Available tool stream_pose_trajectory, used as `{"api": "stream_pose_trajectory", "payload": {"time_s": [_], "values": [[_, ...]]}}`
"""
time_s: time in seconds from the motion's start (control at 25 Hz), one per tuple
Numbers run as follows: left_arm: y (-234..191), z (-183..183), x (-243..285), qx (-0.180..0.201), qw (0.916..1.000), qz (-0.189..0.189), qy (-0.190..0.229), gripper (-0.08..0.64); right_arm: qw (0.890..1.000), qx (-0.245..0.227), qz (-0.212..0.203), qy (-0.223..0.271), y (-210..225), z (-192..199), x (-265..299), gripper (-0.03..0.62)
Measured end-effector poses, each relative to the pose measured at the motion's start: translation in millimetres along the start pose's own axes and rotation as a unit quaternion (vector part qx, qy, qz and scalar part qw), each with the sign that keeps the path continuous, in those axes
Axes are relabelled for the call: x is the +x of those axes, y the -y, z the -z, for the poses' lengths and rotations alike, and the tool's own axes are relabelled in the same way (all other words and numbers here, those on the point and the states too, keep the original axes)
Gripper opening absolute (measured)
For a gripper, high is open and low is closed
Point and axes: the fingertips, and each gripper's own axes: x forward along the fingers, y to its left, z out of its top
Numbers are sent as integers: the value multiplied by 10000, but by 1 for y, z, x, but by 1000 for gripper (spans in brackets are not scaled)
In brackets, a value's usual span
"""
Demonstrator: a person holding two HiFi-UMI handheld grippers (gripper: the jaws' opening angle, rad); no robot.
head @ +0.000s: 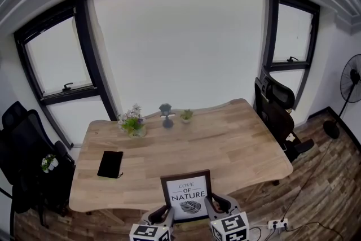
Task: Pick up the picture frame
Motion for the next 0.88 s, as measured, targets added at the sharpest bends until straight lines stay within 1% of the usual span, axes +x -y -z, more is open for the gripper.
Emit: {"api": "stream_pose_trajectory", "payload": {"time_s": [0.24, 0.44, 0.6, 0.88], "values": [[1, -5, 0, -24, 10000, 9, 33, 66, 10000, 31, 58, 48, 2, -4, -1, 75], [0, -11, 3, 63, 9999, 118, 4, 66, 9998, 112, 149, 21, 5, -6, 2, 74], [-5, -10, 4, 96, 9998, 174, -45, 66, 9996, 121, 251, 9, 5, 0, 6, 75], [-11, -11, 3, 164, 9994, 292, -111, 66, 9992, 180, 366, 0, -1, -1, 8, 75]]}}
